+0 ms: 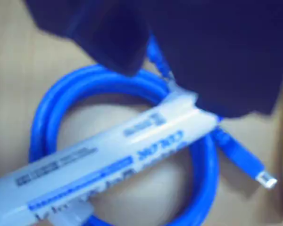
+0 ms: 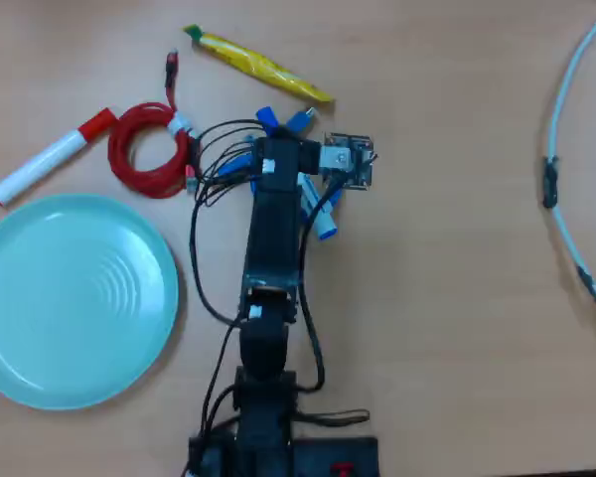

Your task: Pick up the blue pen and put it in the green bowl

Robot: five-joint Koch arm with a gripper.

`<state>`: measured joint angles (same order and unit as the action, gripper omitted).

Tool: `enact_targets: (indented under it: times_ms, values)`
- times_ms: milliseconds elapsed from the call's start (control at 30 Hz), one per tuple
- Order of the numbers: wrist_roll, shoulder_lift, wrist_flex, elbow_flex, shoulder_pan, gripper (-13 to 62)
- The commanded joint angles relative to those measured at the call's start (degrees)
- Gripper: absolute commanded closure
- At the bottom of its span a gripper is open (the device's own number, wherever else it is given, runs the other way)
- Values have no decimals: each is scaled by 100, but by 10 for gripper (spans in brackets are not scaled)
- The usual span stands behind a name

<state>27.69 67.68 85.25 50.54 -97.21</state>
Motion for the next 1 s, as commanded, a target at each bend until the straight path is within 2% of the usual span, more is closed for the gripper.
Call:
enact_targets:
  times_ms: [0,233,533,700,833,967]
  values:
    - [466,97,149,-431,-26,376]
    - [1670,79,185,-123,0,382]
    - [1925,44,132,185,88,373]
    - [1890,-343,35,211,79,368]
    - [1775,-369,18,193,88,321]
    - [1723,-369,18,193,88,236]
